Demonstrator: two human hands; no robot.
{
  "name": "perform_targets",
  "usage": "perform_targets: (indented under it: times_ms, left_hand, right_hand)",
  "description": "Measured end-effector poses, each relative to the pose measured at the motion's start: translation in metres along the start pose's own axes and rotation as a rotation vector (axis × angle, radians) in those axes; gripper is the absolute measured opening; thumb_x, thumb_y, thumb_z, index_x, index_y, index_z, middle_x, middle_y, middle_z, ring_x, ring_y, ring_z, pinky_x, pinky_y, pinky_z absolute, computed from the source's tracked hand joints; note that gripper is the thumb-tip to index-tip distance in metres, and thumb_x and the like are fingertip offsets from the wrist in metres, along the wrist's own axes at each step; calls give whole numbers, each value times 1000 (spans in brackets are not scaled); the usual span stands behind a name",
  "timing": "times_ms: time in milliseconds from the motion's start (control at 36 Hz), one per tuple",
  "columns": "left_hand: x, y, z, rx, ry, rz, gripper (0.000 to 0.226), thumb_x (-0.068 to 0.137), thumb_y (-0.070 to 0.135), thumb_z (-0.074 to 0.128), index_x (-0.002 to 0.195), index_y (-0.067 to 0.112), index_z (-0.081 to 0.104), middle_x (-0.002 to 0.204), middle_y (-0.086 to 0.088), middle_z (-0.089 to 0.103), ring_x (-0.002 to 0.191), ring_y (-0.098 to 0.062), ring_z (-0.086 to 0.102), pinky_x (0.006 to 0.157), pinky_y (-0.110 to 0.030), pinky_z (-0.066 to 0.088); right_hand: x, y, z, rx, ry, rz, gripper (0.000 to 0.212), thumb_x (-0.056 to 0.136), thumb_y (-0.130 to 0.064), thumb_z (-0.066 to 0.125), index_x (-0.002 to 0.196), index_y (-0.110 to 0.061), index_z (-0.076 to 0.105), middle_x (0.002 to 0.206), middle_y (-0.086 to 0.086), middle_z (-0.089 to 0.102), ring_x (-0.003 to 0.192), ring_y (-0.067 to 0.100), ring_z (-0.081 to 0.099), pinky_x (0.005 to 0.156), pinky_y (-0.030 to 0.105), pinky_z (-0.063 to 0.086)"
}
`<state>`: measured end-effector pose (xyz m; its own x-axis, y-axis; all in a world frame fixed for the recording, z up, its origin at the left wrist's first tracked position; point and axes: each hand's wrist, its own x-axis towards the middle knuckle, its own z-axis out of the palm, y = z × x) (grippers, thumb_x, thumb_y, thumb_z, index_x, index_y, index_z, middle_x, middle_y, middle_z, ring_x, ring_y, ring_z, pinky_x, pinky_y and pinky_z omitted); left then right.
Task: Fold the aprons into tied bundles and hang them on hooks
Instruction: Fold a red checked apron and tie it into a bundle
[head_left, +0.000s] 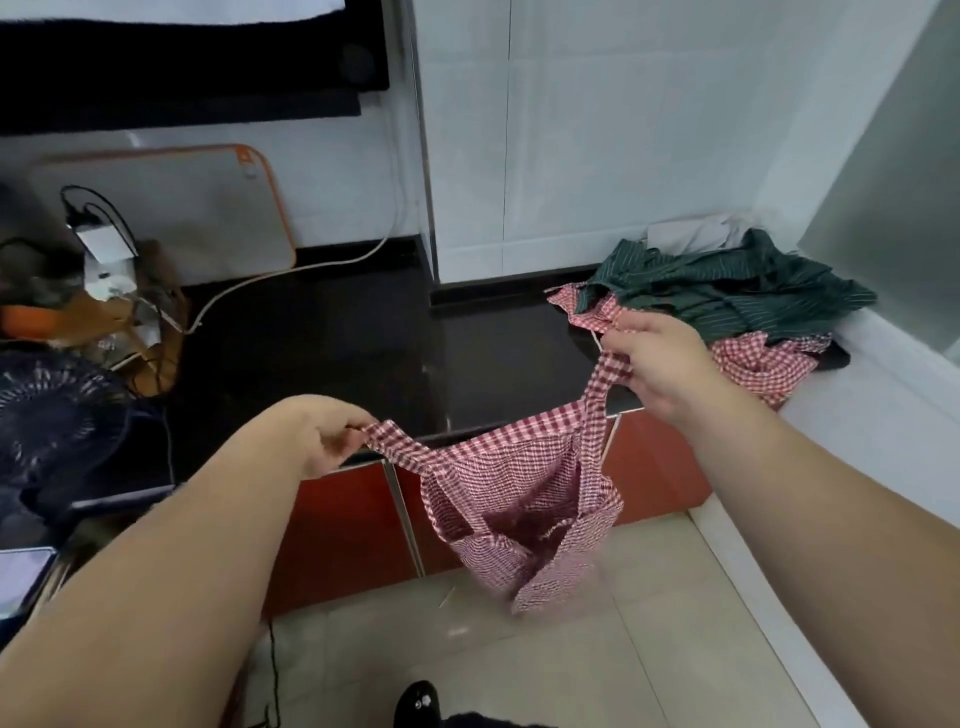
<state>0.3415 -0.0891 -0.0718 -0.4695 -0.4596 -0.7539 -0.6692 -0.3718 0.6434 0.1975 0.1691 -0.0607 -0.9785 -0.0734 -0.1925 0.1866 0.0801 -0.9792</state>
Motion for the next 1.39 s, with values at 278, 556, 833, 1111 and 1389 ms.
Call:
perform_targets:
  times_ms: [278, 556, 833, 1111, 1389]
  left_hand:
    - [-27, 7, 13, -241, -58, 773, 21, 93, 8, 59, 107, 24, 63, 102, 0, 68, 95, -10, 66, 83, -27, 53]
    - [-23, 32, -13, 1177, 454, 1020, 32, 86, 16, 69, 118, 12, 64, 110, -7, 64, 99, -22, 59, 82, -28, 46]
    - [14, 84, -68, 1413, 925, 779, 35, 98, 18, 52, 131, 8, 45, 132, -20, 35, 120, -39, 40, 82, -46, 47]
    - [80, 190, -131, 116, 377, 712, 17, 102, 17, 42, 107, 3, 49, 98, -20, 54, 78, -29, 60, 64, -34, 48]
    - [159, 270, -163, -398, 111, 929, 20, 105, 25, 36, 114, 15, 51, 113, -6, 64, 103, -14, 64, 88, -22, 51]
  right_hand:
    - [-12, -8, 9, -333, -148, -270, 49, 88, 3, 58, 134, -10, 48, 124, 5, 59, 100, 20, 60, 87, 33, 51]
    - [-14, -25, 38, -1358, -39, -655, 27, 86, 5, 52, 108, -4, 64, 105, 19, 65, 100, 36, 59, 75, 37, 46]
    - [28, -45, 125, -392, -141, -168, 30, 97, -16, 36, 68, -14, 45, 66, 5, 49, 55, 21, 47, 50, 28, 44]
    - [90, -100, 249, 273, -369, -63, 15, 104, -21, 32, 95, -21, 44, 102, 13, 59, 92, 26, 63, 76, 41, 55]
    - [155, -130, 368, -85, -219, -445, 23, 101, -28, 41, 78, -28, 48, 83, -6, 52, 63, 3, 40, 60, 19, 33]
